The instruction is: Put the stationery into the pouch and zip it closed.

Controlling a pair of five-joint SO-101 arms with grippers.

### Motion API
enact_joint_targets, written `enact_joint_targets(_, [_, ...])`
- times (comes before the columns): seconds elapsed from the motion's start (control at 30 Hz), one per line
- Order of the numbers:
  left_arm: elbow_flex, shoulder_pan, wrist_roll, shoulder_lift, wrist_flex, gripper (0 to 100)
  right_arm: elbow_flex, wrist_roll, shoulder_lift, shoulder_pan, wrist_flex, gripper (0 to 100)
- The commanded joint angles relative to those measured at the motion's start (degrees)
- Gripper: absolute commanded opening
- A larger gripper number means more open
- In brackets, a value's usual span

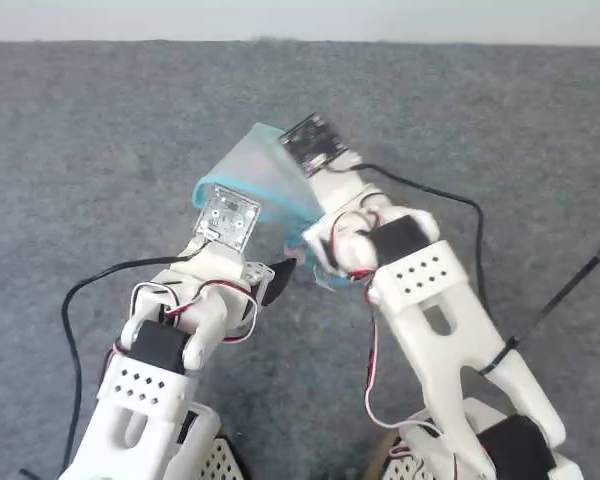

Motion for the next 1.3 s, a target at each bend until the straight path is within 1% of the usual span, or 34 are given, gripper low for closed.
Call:
enact_joint_targets(0.0, [-0.66, 0.35, 1.32, -0.26, -1.85, 28, -3.16, -1.76, -1.27, -3.03, 1.1, 0.6])
enact_joint_targets(0.27, [-0.13, 0.35, 1.32, -0.26, -2.11, 28, -3.16, -1.93, -2.07, -3.3, 1.27, 0.6])
enact_joint_targets(0.37, [1.98, 0.35, 1.32, -0.26, -5.27, 26, -3.08, -1.67, -4.97, -2.95, 2.51, 0.6])
enact_joint_targets(0.43, [2.95, 0.35, 1.32, -0.26, -6.77, 23, -2.99, -1.67, -6.99, -2.95, 3.03, 0.6])
enact_joint_targets(0.6, [3.21, 0.35, 1.32, -0.53, -6.95, 17, -1.05, -1.58, -9.19, -1.89, 1.89, 0.6])
enact_joint_targets(0.8, [3.21, 0.35, 0.97, -0.7, -7.12, 3, 0.88, -1.58, -9.19, -1.36, 1.8, 0.6])
enact_joint_targets(0.87, [3.21, 0.35, 0.97, -0.7, -7.12, 1, 2.55, -1.58, -9.19, -1.36, 0.13, 0.7])
enact_joint_targets(0.97, [3.12, 0.35, 0.97, -0.7, -7.03, 1, 5.54, -1.23, -9.45, -1.54, -3.56, 4.6])
enact_joint_targets(1.07, [3.03, 0.35, 0.97, -0.7, -6.86, 1, 8.62, 3.34, -9.8, -3.12, -6.55, 12.6])
enact_joint_targets(1.13, [3.03, 0.35, 0.97, -0.7, -6.86, 1, 10.9, 6.42, -9.8, -5.32, -8.57, 16.0])
enact_joint_targets(1.27, [3.03, 0.26, 0.97, -0.7, -6.77, 1, 13.19, 7.56, -9.8, -5.85, -14.11, 16.3])
